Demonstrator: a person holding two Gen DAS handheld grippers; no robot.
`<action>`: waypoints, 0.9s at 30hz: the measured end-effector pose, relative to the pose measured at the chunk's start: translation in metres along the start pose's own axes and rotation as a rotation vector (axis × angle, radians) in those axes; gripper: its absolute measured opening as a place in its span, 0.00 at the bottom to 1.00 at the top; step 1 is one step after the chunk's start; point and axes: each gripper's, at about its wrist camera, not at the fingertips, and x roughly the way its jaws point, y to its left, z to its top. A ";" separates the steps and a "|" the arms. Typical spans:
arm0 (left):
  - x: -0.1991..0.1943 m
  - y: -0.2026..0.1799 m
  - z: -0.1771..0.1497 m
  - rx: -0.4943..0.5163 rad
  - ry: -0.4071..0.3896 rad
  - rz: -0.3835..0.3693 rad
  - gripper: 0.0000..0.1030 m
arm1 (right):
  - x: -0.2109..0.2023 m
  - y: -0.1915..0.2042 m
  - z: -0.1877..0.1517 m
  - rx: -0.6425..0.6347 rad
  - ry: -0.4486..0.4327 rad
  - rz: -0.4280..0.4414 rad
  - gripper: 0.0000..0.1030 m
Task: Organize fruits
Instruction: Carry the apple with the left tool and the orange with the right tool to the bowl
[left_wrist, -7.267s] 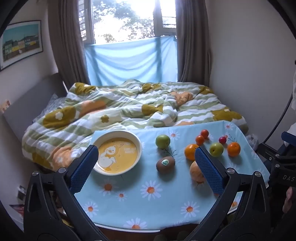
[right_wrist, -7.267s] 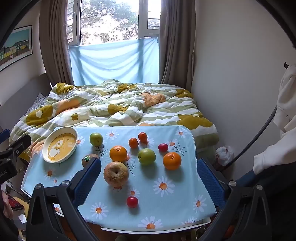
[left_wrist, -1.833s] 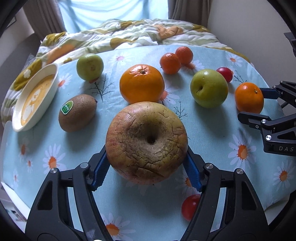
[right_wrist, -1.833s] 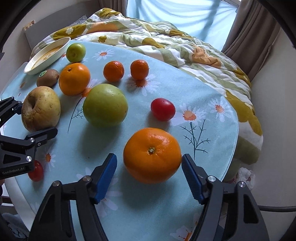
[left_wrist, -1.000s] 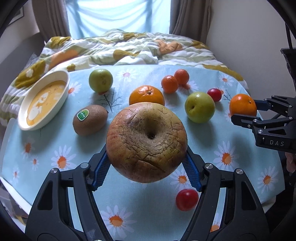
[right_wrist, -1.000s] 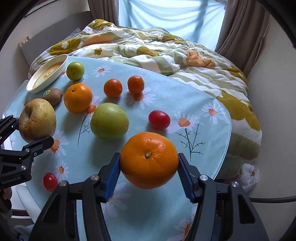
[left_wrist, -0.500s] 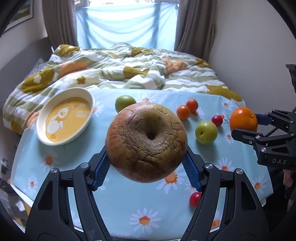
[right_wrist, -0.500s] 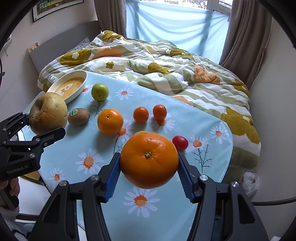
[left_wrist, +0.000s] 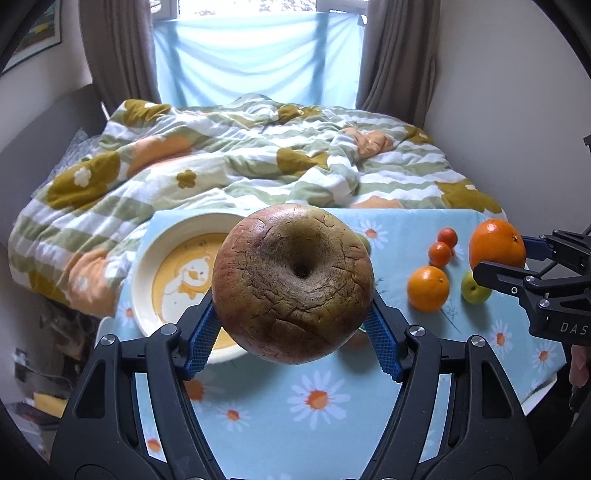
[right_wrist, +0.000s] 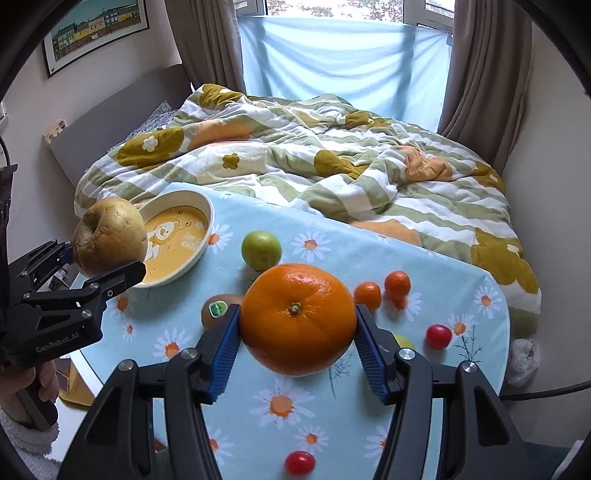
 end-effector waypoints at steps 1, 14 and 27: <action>0.003 0.010 0.003 0.004 0.002 -0.002 0.75 | 0.004 0.006 0.004 0.008 0.002 0.000 0.54; 0.078 0.096 0.030 0.104 0.062 -0.066 0.75 | 0.061 0.069 0.054 0.121 0.014 -0.057 0.54; 0.151 0.107 0.035 0.230 0.144 -0.107 0.76 | 0.096 0.079 0.064 0.196 0.052 -0.110 0.54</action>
